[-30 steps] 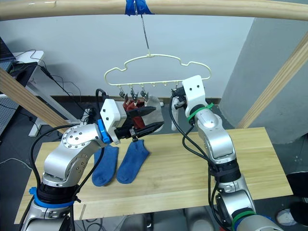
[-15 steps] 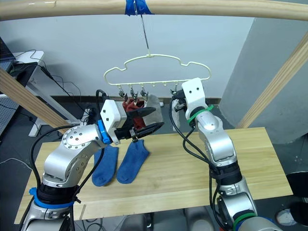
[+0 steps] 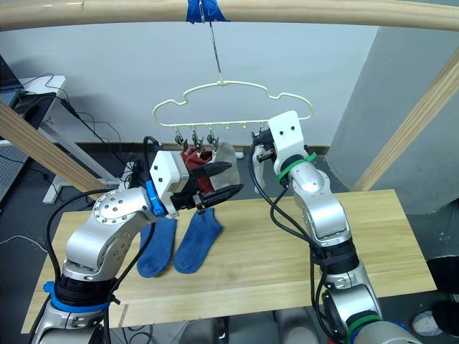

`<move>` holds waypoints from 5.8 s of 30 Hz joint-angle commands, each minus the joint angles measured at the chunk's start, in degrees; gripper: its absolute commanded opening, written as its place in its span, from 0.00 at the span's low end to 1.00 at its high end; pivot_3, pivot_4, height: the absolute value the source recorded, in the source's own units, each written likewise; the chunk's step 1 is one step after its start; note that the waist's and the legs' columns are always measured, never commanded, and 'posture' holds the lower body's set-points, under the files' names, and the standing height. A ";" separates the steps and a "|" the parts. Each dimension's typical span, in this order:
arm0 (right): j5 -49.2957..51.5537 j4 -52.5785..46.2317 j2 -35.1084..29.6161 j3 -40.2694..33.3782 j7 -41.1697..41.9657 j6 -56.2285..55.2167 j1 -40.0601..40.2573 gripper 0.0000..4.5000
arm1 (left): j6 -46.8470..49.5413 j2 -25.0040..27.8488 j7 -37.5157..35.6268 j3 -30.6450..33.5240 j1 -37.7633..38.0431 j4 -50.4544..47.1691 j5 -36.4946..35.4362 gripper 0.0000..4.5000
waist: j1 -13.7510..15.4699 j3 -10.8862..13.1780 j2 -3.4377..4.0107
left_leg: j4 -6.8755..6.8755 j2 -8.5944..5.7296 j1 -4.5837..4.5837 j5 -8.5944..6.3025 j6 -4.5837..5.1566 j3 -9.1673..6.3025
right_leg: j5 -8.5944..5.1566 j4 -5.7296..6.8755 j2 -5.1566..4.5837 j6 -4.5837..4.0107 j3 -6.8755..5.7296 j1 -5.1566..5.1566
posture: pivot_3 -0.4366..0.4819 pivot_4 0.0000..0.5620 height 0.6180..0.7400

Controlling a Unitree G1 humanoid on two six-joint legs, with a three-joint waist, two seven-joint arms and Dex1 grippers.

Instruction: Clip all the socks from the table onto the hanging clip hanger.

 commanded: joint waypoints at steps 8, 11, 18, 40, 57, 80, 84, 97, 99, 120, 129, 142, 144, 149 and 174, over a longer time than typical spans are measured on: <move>-0.21 -1.07 0.22 -1.55 -0.44 0.00 -0.65 0.27 | -0.81 0.05 -0.30 -0.53 0.13 -2.63 -0.29 0.63 | -0.01 0.00 0.00 | 0.00 0.00 0.00 0.00 0.00 0.00 | 0.00 0.01 0.00 0.00 0.00 0.00 | 0.32 0.42 1.00; -0.16 -1.07 0.30 -1.60 -0.45 0.03 -0.64 0.27 | -0.55 -0.03 -0.11 -0.68 -0.06 -2.87 -0.34 0.63 | -0.01 0.00 0.00 | 0.00 0.00 0.00 0.00 0.00 0.00 | 0.00 0.01 0.00 0.00 0.00 0.00 | 0.32 0.42 1.00; -0.17 -1.08 0.39 -1.59 -0.45 -0.32 -0.57 0.27 | -0.22 0.06 0.15 -0.82 -0.13 -3.30 -0.56 0.63 | -0.01 0.00 0.00 | 0.01 0.00 0.00 0.00 0.00 0.00 | 0.00 0.02 0.00 0.00 0.00 0.00 | 0.32 0.42 1.00; -0.18 -1.28 0.63 -1.90 -0.51 0.16 -0.35 0.54 | -0.49 0.00 -0.12 -0.93 0.27 -3.16 -0.32 0.63 | -0.01 0.00 0.00 | 0.02 0.00 0.00 0.00 0.00 0.00 | 0.00 0.03 0.00 0.00 0.00 0.00 | 0.32 0.43 1.00; 0.13 -1.74 1.40 -2.97 -1.89 1.97 -0.39 0.54 | -0.15 -0.06 0.12 -0.99 0.24 -3.41 -0.42 0.63 | -0.01 0.00 0.00 | 0.02 0.00 0.00 0.00 0.00 0.00 | 0.00 0.03 0.00 -0.01 0.00 0.00 | 0.32 0.43 1.00; 0.57 -0.59 1.68 -1.80 -0.42 0.45 -1.01 0.35 | -0.18 0.17 -0.01 -0.99 0.42 -3.66 -0.35 0.63 | -0.01 0.00 0.00 | 0.02 0.00 0.00 0.00 0.00 0.00 | 0.00 0.03 0.00 -0.01 0.00 0.00 | 0.32 0.43 1.00; 0.70 0.22 1.83 -1.34 0.43 -0.29 -1.35 0.35 | -0.20 0.19 -0.01 -1.05 0.46 -3.69 -0.28 0.63 | -0.01 0.00 0.00 | 0.02 0.00 0.00 0.00 0.00 0.00 | 0.00 0.03 0.00 -0.01 0.00 0.00 | 0.32 0.42 1.00; 0.64 2.59 2.89 -1.20 1.61 -2.45 -2.41 0.35 | -0.20 0.35 0.08 -1.02 1.06 -4.06 -0.15 0.63 | 0.00 -0.01 0.00 | 0.02 0.00 0.00 0.00 0.00 0.00 | 0.00 0.04 0.00 -0.01 -0.01 0.00 | 0.33 0.41 1.00; 0.66 2.74 3.03 -1.25 1.59 -2.54 -2.55 0.35 | -0.19 0.33 0.12 -1.03 1.08 -4.06 -0.14 0.63 | 0.00 -0.01 0.01 | 0.02 0.00 0.00 0.00 0.00 0.00 | 0.00 0.04 0.00 -0.01 -0.01 0.00 | 0.33 0.42 1.00; 0.50 3.81 3.23 -2.07 1.01 -3.91 -3.31 0.02 | -3.39 -6.69 16.99 -0.89 14.81 -5.21 10.45 0.67 | -0.01 -0.02 0.02 | 0.02 0.01 0.02 0.00 0.00 0.02 | 0.01 0.05 -0.03 -0.01 0.04 0.00 | 0.33 0.43 1.00; 0.74 4.15 2.82 -2.13 1.55 -3.62 -3.91 0.02 | -3.31 -12.67 27.58 1.89 18.93 10.68 15.86 1.00 | 0.01 -0.02 0.01 | 0.07 -0.01 0.09 0.01 0.02 0.00 | 0.01 0.22 -0.03 -0.02 0.01 0.01 | 0.33 0.45 1.00; 0.94 3.35 2.85 -1.74 2.03 -2.55 -3.88 0.02 | -3.43 -14.04 26.06 -0.63 12.86 31.25 19.31 1.00 | -0.03 -0.02 0.01 | 0.06 -0.01 0.09 0.01 0.02 0.00 | 0.01 0.25 -0.04 -0.02 0.00 0.01 | 0.30 0.47 1.00; 0.95 3.24 2.92 -1.70 2.05 -2.48 -3.90 0.02 | -2.81 -14.43 26.51 -0.41 12.82 31.45 19.51 1.00 | -0.03 -0.02 0.02 | 0.08 -0.02 0.11 0.01 0.02 0.02 | 0.01 0.28 -0.04 -0.01 0.02 0.02 | 0.30 0.47 1.00; 1.10 3.28 3.08 -1.75 2.11 -2.36 -3.97 0.02 | -0.26 -14.66 26.17 -0.27 12.59 32.25 19.51 0.92 | -0.04 -0.02 0.02 | 0.07 -0.02 0.24 0.01 0.02 0.02 | 0.01 0.34 -0.04 -0.01 0.03 0.10 | 0.30 0.47 1.00; 1.35 1.54 3.45 -2.59 1.26 -0.59 -4.12 0.02 | 5.90 -26.08 11.58 -7.66 7.43 11.62 4.42 0.00 | -0.32 -0.02 0.02 | -0.01 0.01 0.15 0.01 0.03 0.08 | 0.01 0.08 -0.02 -0.01 0.10 0.09 | 0.29 0.46 1.00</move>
